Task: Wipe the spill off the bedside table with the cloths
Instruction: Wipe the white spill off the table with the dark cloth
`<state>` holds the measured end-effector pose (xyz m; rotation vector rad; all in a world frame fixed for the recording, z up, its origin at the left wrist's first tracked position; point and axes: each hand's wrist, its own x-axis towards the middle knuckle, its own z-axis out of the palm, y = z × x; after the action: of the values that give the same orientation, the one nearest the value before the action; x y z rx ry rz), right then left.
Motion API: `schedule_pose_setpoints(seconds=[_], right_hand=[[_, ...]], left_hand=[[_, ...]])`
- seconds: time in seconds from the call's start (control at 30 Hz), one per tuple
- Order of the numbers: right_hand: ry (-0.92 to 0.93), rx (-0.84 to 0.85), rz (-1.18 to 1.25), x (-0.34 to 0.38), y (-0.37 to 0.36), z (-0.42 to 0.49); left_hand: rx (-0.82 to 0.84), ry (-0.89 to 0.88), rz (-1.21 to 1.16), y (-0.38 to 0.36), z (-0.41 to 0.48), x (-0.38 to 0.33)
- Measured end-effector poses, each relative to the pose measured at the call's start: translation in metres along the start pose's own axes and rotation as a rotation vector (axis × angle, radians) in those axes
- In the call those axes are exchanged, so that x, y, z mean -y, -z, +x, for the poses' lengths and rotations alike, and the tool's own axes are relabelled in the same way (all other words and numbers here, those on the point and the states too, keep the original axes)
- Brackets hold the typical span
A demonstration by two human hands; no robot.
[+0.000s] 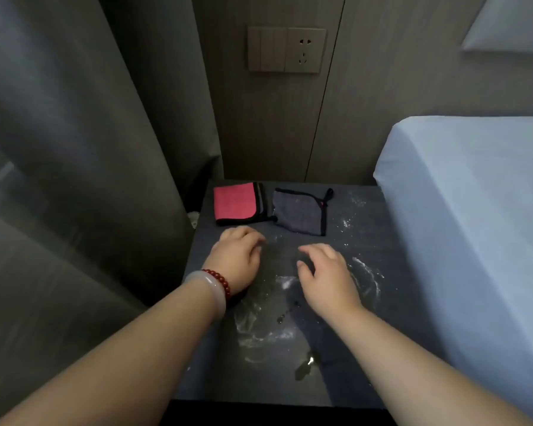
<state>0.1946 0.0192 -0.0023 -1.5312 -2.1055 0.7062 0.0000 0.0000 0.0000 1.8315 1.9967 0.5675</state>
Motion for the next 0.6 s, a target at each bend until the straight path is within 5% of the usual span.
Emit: schedule_pose_setpoints(seconds=[0.1,0.37,0.53,0.6], right_hand=[[0.064,0.033,-0.14,-0.001,-0.005,0.036],[0.096,0.315,-0.431,-0.014,-0.03,0.09],[0.171,0.015,-0.552,-0.014,-0.04,0.097],[0.186,0.02,-0.532,-0.015,-0.043,0.113]], left_hand=[[-0.037,-0.004,0.164,0.003,0.027,0.006],[0.192,0.148,0.295,0.0,0.081,0.032],[0.048,0.054,0.382,-0.01,0.083,0.054],[-0.015,0.03,0.396,-0.006,0.093,0.056]])
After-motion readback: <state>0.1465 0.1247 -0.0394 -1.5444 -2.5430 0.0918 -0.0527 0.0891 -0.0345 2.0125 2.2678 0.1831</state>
